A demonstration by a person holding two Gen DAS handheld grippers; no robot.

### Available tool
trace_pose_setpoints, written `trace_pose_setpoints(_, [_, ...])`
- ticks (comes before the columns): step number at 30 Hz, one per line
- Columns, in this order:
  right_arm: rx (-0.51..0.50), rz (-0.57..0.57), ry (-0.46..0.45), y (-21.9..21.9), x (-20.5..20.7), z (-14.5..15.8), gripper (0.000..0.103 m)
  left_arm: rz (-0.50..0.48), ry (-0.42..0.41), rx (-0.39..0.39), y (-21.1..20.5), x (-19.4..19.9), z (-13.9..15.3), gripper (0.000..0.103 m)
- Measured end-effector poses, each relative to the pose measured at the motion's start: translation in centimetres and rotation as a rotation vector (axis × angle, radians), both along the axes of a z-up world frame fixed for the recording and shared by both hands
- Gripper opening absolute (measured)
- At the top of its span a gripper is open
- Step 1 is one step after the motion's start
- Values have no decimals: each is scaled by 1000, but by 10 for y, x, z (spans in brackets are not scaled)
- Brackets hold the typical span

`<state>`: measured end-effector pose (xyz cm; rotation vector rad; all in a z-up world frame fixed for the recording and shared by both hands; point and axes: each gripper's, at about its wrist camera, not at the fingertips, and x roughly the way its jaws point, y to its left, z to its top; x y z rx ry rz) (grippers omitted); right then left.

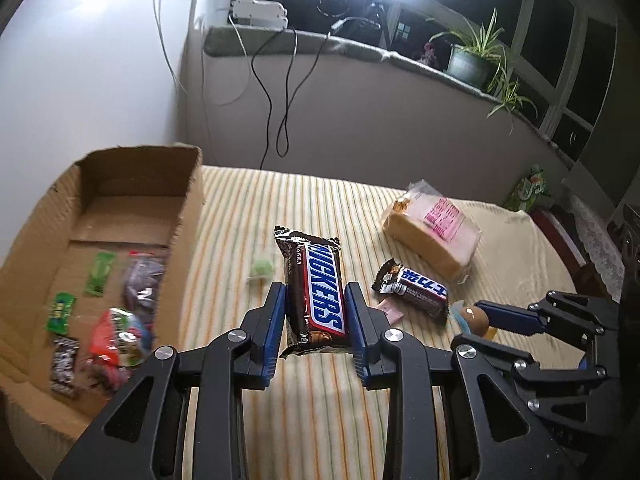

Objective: Organize snacks
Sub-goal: 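Grasp the Snickers bar with the left tool while the right tool grasps the chocolate egg cup, then carry the Snickers bar and egg cup into the box and open both tools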

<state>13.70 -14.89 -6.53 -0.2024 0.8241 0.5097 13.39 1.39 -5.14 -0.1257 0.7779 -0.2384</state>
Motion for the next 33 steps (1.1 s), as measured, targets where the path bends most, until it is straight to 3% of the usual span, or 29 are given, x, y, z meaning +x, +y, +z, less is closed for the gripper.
trace_pose_setpoints(18, [12, 56, -49, 58, -14, 27, 33, 62, -83, 1, 49, -32, 30, 28])
trace_pose_setpoints(33, [17, 119, -53, 124, 10, 33, 33, 130, -91, -16, 103, -31, 27, 28])
